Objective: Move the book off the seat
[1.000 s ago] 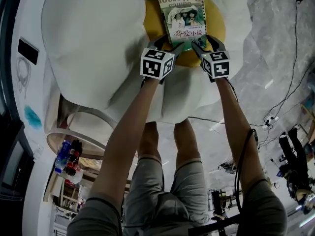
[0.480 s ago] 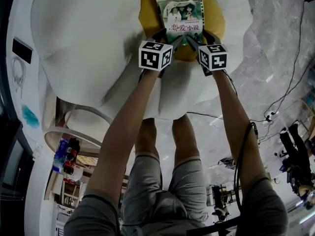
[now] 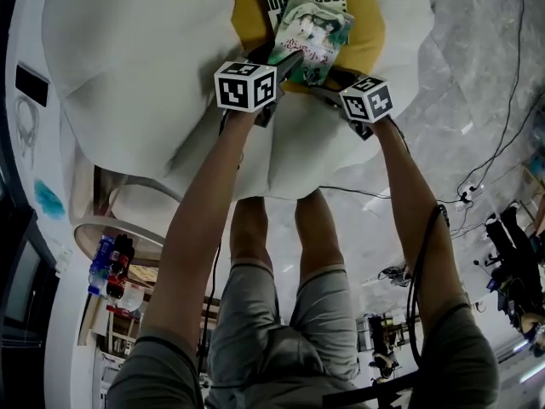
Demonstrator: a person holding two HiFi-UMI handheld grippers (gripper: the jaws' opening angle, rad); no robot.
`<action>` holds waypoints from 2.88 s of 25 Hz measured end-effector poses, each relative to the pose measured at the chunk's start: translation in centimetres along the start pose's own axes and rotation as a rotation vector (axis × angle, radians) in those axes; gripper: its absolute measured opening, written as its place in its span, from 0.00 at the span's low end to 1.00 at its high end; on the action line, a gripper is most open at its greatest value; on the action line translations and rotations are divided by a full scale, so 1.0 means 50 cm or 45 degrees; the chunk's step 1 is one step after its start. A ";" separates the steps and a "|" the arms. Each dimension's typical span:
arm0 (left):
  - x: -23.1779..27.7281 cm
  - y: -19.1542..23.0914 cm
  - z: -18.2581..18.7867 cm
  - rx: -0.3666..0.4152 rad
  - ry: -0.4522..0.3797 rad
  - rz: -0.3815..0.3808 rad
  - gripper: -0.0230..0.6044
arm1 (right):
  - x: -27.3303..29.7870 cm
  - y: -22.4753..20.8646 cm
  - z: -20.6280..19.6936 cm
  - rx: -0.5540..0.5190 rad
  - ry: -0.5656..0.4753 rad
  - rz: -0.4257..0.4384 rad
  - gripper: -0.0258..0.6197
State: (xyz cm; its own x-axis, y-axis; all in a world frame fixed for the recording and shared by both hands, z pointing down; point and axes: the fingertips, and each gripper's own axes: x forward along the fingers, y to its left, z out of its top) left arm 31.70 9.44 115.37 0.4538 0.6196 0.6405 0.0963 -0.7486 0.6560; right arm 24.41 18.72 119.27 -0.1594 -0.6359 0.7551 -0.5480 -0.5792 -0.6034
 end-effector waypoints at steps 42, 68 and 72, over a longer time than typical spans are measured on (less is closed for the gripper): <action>-0.017 0.016 -0.028 -0.171 0.042 -0.036 0.53 | -0.038 0.013 0.130 0.427 -0.577 0.330 0.15; -0.260 -0.262 0.119 -0.297 -0.171 -0.640 0.23 | -0.384 0.269 0.207 0.309 -0.797 0.690 0.15; -0.357 -0.369 0.194 -0.256 -0.215 -0.781 0.18 | -0.494 0.346 0.246 0.285 -0.886 0.762 0.15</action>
State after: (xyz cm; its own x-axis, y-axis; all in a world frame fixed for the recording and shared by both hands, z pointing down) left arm 30.42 9.90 87.98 0.5032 0.8616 0.0670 0.2216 -0.2036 0.9537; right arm 28.99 18.13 87.02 0.2023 -0.9790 0.0253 -0.3521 -0.0968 -0.9309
